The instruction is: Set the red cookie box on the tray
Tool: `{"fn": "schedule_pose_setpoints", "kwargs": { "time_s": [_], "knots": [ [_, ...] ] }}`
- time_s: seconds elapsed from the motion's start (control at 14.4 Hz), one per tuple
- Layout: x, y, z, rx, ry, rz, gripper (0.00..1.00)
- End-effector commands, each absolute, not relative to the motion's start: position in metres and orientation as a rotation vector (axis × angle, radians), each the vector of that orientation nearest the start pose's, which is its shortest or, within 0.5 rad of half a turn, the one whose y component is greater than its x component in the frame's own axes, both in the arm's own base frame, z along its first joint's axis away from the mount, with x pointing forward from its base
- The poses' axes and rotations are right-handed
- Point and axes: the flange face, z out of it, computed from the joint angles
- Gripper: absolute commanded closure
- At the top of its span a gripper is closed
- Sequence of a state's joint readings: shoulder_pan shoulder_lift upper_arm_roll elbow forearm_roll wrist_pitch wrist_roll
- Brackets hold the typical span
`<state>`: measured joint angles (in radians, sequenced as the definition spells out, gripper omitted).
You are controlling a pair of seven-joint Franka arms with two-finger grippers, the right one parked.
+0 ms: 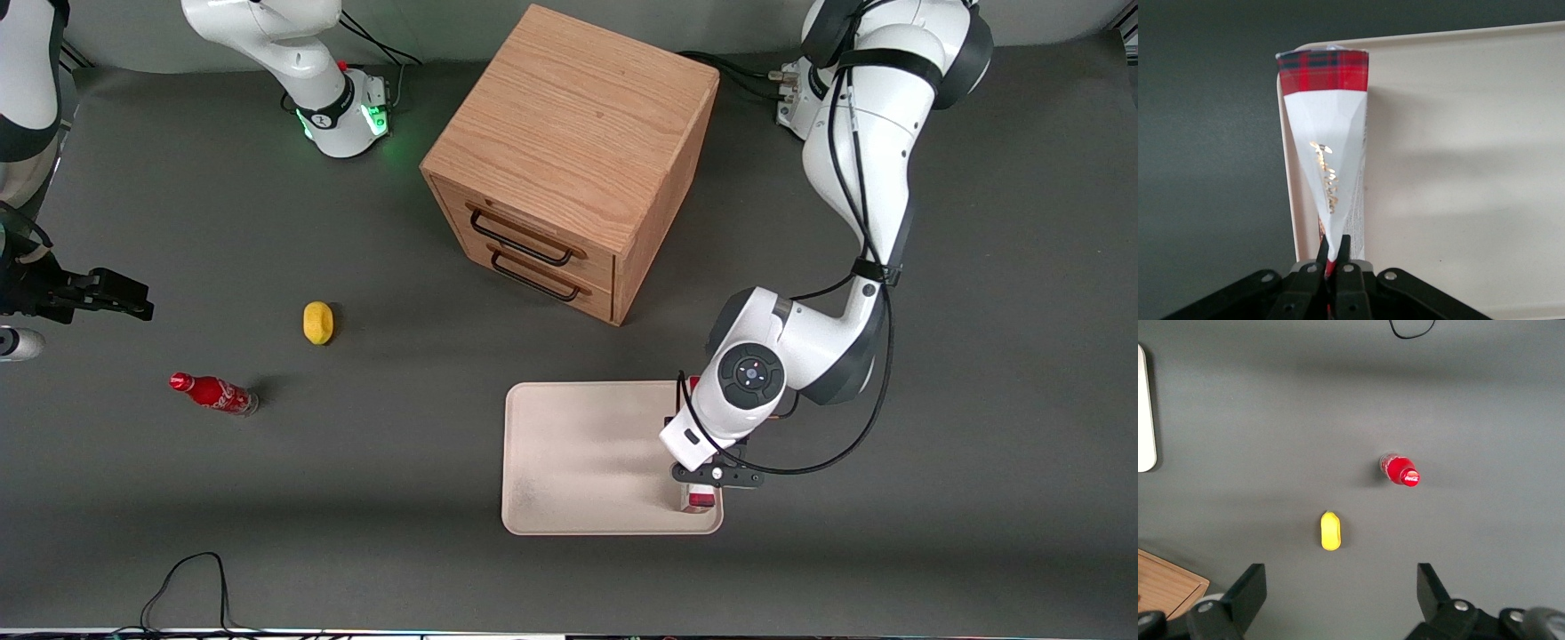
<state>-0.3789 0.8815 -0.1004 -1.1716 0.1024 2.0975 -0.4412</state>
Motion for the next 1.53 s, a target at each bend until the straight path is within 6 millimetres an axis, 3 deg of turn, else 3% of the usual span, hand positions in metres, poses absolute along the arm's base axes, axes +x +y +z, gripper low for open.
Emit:
{"fn": "schedule_pose_setpoints", "kwargs": {
  "time_s": [0.0,0.28,0.42,0.56,0.63,0.7,0.83,0.97,1.18,1.32,1.46],
  "knots": [
    [0.694,-0.332,0.267,-3.150,-0.057,-0.122,1.00],
    [0.695,-0.329,0.262,-3.150,-0.055,-0.130,1.00],
    [0.695,-0.328,0.262,-3.148,-0.041,-0.139,0.23],
    [0.694,-0.328,0.265,-3.148,-0.049,-0.136,0.01],
    [0.692,-0.328,0.264,-3.144,-0.063,-0.124,0.01],
    [0.693,-0.326,0.277,-3.143,-0.073,-0.129,0.00],
    [0.688,-0.324,0.310,-3.133,-0.123,-0.097,0.00],
    [0.679,-0.325,0.359,-3.121,-0.218,-0.102,0.01],
    [0.648,-0.316,0.458,-3.095,-0.224,-0.063,0.01],
    [0.618,-0.295,0.524,-3.060,-0.221,-0.005,0.02],
    [0.593,-0.273,0.577,-3.047,-0.207,0.014,0.01]
  ]
}}
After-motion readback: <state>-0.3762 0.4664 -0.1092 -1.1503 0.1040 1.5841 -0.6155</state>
